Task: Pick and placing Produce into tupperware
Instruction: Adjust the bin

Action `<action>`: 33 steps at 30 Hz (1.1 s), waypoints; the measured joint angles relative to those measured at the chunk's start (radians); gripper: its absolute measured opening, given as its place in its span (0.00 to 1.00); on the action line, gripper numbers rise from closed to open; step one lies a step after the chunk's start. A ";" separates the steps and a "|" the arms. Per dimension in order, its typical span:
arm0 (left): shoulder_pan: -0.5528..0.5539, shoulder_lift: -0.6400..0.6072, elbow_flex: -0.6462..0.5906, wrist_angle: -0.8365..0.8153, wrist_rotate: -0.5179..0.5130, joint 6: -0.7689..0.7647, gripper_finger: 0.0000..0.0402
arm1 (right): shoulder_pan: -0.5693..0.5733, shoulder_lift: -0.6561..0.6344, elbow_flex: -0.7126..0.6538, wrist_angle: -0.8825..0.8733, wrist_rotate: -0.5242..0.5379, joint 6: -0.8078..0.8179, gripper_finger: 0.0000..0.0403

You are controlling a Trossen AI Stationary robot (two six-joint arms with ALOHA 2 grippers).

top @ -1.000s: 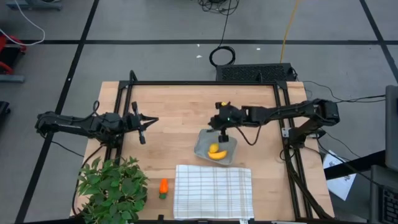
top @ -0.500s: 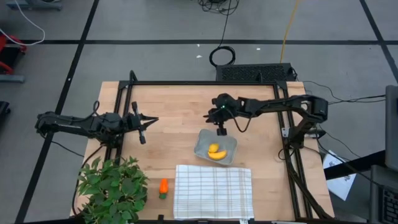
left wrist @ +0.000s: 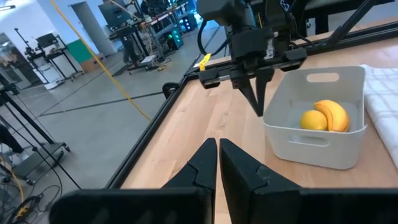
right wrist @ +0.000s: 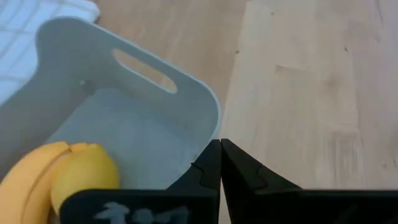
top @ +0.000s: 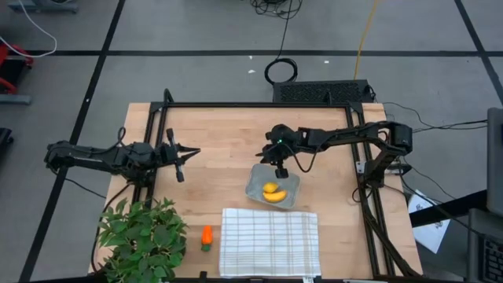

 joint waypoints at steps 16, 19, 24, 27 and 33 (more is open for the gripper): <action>0.000 0.000 0.000 0.000 0.000 0.000 0.06 | 0.014 0.000 0.000 0.002 -0.057 -0.010 0.00; 0.000 0.000 0.000 0.000 0.000 -0.001 0.06 | 0.025 0.000 0.000 0.002 -0.058 -0.012 0.00; 0.000 0.000 0.000 0.000 0.000 -0.001 0.06 | 0.043 0.000 0.000 -0.001 -0.058 -0.018 0.00; 0.000 0.000 0.000 0.000 0.000 -0.001 0.06 | 0.051 0.000 0.000 -0.004 -0.058 -0.034 0.00; 0.000 0.000 0.000 0.000 0.000 -0.001 0.06 | 0.056 0.000 0.000 0.016 -0.031 -0.038 0.00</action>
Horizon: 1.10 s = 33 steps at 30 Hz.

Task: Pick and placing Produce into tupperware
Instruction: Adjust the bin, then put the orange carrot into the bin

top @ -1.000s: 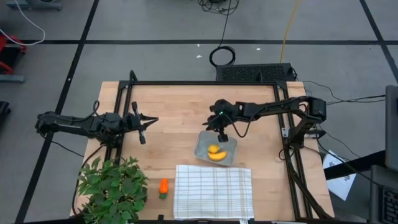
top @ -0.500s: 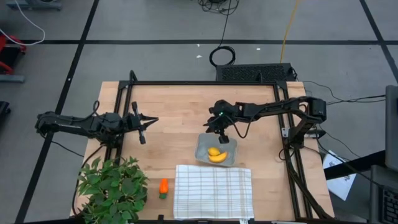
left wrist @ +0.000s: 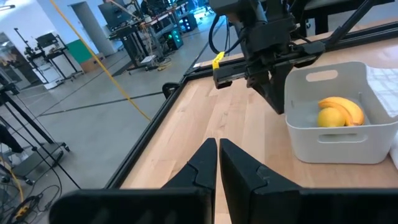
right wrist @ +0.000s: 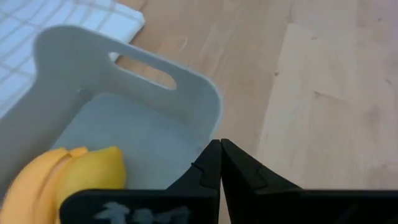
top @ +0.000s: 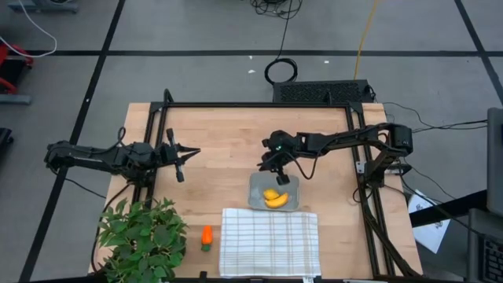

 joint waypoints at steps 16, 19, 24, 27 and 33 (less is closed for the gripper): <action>0.000 0.000 0.000 0.000 0.000 0.014 0.06 | -0.009 -0.019 0.000 0.019 -0.050 0.005 0.00; 0.000 0.000 0.000 0.000 0.000 0.013 0.06 | -0.009 -0.047 0.000 0.009 -0.050 0.005 0.00; 0.000 0.000 0.000 0.001 0.000 0.013 0.06 | -0.010 -0.142 0.000 0.010 -0.050 0.024 0.00; 0.000 0.000 0.000 0.001 0.000 0.011 0.06 | -0.009 -0.207 0.000 0.002 -0.057 0.056 0.00; 0.000 0.000 0.000 0.001 0.000 0.007 0.06 | -0.009 -0.310 0.000 0.002 -0.152 0.143 0.00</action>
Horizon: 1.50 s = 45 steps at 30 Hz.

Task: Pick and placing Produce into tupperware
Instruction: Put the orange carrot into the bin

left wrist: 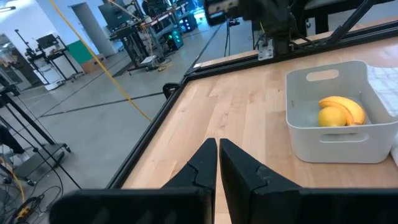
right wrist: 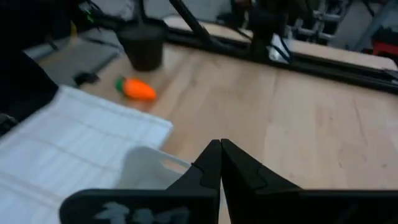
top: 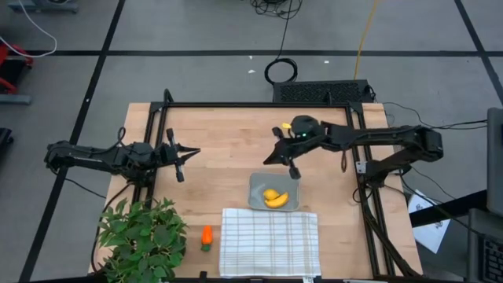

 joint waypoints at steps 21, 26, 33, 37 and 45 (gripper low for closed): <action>0.000 0.000 0.000 0.000 -0.001 0.008 0.06 | -0.002 -0.393 -0.454 0.470 -0.017 0.446 0.00; 0.000 0.000 0.000 0.000 -0.001 0.007 0.06 | 0.013 -0.417 -0.551 0.579 0.064 0.499 0.00; 0.000 0.000 0.000 -0.001 -0.001 -0.001 0.06 | 0.064 -0.495 -0.602 0.591 0.199 0.509 0.00; 0.000 0.000 0.000 -0.002 -0.001 -0.002 0.06 | 0.102 -0.522 -0.605 0.543 0.220 0.488 0.00; 0.000 0.000 0.000 -0.002 -0.002 -0.003 0.06 | 0.184 -0.529 -0.605 0.463 0.383 0.482 0.00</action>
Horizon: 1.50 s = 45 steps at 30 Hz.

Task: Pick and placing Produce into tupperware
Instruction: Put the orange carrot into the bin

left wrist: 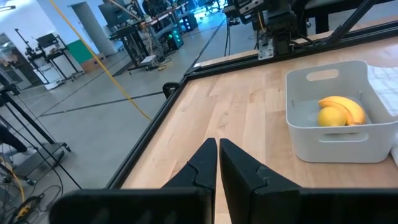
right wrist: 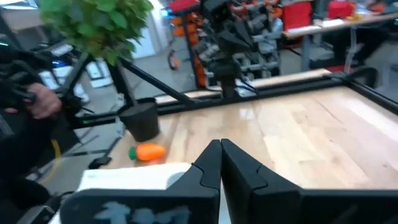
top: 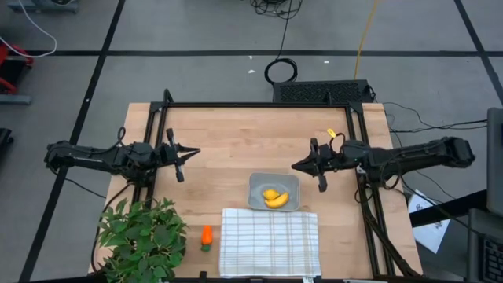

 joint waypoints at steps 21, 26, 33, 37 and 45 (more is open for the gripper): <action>0.000 0.000 0.000 -0.005 0.000 0.000 0.06 | 0.105 -0.058 0.000 -0.066 0.069 -0.158 0.00; 0.000 0.000 0.000 -0.017 0.000 0.000 0.06 | 0.105 -0.102 0.000 -0.073 0.068 -0.177 0.00; 0.000 0.000 0.000 -0.017 0.000 0.000 0.06 | 0.102 -0.184 0.000 -0.161 0.069 -0.185 0.00; 0.000 0.000 0.000 -0.017 0.000 0.000 0.06 | 0.102 -0.240 -0.024 -0.134 0.068 -0.177 0.00; 0.000 0.000 0.000 -0.017 0.000 0.000 0.06 | 0.082 -0.370 -0.168 0.006 0.066 -0.134 0.00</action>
